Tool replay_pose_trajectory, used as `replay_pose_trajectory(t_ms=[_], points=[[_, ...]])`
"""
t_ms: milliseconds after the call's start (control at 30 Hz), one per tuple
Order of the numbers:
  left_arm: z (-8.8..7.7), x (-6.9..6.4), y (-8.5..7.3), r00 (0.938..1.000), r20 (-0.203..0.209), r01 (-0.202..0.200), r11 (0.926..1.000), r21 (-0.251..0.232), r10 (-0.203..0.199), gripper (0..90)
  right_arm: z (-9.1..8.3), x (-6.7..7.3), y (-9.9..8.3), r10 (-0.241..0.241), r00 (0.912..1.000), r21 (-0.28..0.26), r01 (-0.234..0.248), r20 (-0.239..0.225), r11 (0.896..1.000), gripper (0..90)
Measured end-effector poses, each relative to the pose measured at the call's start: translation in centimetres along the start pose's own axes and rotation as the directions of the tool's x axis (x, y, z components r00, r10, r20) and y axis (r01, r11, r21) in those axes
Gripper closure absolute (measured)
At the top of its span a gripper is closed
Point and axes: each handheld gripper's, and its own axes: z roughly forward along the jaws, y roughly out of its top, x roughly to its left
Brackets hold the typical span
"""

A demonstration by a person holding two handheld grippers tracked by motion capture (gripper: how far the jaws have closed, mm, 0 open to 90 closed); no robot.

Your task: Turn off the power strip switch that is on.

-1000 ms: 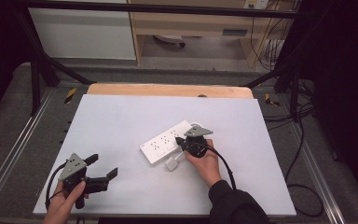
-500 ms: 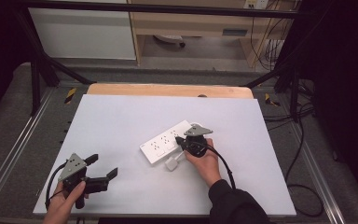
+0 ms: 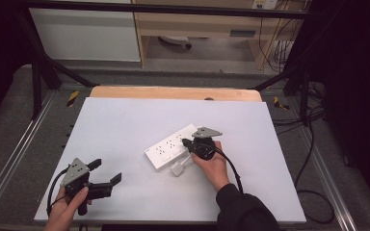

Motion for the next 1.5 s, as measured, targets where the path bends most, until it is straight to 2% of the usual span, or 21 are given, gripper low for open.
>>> replay_pose_trajectory(t_ms=[67,233,333,433,467,500,567,667,833,1067,1500], points=[[0.0,0.0,0.0,1.0000,0.001,-0.001,1.0000,-0.001,0.001,6.3,-0.1,0.0,0.0,0.007,1.0000,-0.001,-0.007,-0.005,1.000,89.2],[0.0,0.0,0.0,1.0000,0.001,-0.001,1.0000,-0.002,0.001,6.3,-0.5,0.0,0.2,0.005,1.0000,-0.024,-0.005,0.004,1.000,79.6],[0.0,0.0,0.0,1.0000,0.000,0.000,1.0000,-0.001,0.000,6.3,-0.7,0.0,0.4,0.018,0.9997,-0.039,-0.018,0.016,0.999,70.4],[0.0,0.0,0.0,1.0000,0.000,-0.001,1.0000,0.000,0.001,6.3,-0.9,-0.2,0.7,0.042,0.9988,-0.047,-0.041,0.024,0.998,55.1],[0.0,0.0,0.0,1.0000,0.000,-0.001,1.0000,0.000,0.001,6.3,-0.9,-0.2,0.7,0.042,0.9988,-0.047,-0.041,0.024,0.998,55.1],[0.0,0.0,0.0,1.0000,-0.001,-0.001,1.0000,0.000,0.001,6.3,-1.0,-0.3,0.9,0.054,0.9982,-0.040,-0.053,0.027,0.998,45.2],[0.0,0.0,0.0,1.0000,-0.001,-0.001,1.0000,0.000,0.001,6.3,-1.1,-0.5,1.1,0.073,0.9969,-0.030,-0.072,0.029,0.997,35.0],[0.0,0.0,0.0,1.0000,0.000,-0.002,1.0000,-0.001,0.002,6.3,-1.2,-0.5,1.3,0.081,0.9956,-0.033,-0.080,0.047,0.996,30.9],[0.0,0.0,0.0,1.0000,0.001,-0.001,1.0000,-0.001,0.001,6.3,-1.7,-0.8,1.6,0.097,0.9930,-0.028,-0.095,0.068,0.995,16.4],[0.0,0.0,0.0,1.0000,0.001,-0.001,1.0000,-0.001,0.001,6.3,-2.6,-1.4,1.8,0.103,0.9908,-0.027,-0.101,0.088,0.995,8.1],[0.0,0.1,0.0,0.9999,-0.014,0.003,1.0000,-0.001,-0.003,5.2,-5.0,-2.5,2.5,0.095,0.9909,-0.069,-0.089,0.096,0.994,4.7]])
